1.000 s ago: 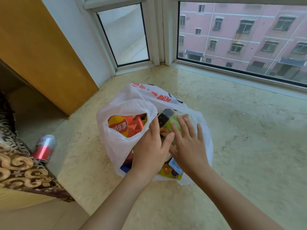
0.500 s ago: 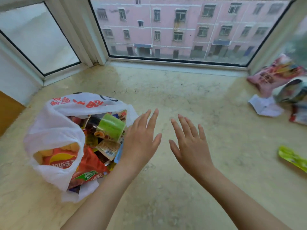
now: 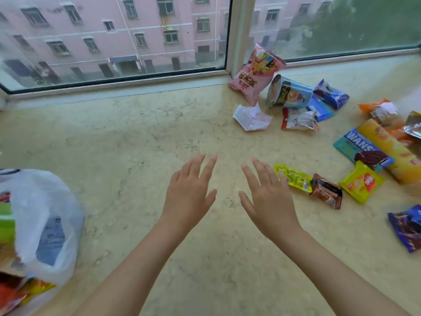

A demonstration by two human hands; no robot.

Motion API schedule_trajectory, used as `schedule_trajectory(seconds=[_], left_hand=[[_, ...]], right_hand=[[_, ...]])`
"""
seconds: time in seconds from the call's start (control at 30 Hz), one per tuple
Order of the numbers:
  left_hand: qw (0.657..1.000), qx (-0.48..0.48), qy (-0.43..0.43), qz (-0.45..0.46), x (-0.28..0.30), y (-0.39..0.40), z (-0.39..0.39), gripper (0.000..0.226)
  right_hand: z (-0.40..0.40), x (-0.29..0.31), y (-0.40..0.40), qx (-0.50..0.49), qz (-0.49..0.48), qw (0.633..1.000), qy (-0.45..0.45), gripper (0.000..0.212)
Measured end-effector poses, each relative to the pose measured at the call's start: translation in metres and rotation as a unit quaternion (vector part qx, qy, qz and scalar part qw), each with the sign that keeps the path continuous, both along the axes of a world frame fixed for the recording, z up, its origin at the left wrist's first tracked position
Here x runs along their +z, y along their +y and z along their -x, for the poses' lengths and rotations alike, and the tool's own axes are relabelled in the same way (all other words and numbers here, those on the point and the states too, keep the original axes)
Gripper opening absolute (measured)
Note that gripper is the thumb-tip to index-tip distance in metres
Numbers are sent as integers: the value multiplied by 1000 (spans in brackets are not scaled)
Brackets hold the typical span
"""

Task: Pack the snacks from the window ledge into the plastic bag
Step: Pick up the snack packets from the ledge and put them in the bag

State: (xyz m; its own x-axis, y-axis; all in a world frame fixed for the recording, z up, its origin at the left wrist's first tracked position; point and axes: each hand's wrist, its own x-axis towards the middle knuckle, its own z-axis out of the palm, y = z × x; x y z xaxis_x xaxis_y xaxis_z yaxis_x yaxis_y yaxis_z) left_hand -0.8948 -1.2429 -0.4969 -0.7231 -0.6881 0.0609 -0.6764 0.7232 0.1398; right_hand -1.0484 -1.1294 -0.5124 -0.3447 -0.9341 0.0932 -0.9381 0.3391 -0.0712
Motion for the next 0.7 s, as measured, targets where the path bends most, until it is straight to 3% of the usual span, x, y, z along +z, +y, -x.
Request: schedule_trajectory(seconds=[0.4, 0.53, 0.7], left_hand=[[993, -116, -13, 16, -44, 54, 172, 90], [983, -174, -55, 14, -71, 63, 212, 97], [970, -224, -97, 19, -96, 58, 235, 87]], right_hand=[[146, -46, 83, -59, -22, 998, -11, 64], [174, -68, 102, -82, -39, 996, -27, 72], [184, -91, 109, -70, -48, 995, -57, 76]])
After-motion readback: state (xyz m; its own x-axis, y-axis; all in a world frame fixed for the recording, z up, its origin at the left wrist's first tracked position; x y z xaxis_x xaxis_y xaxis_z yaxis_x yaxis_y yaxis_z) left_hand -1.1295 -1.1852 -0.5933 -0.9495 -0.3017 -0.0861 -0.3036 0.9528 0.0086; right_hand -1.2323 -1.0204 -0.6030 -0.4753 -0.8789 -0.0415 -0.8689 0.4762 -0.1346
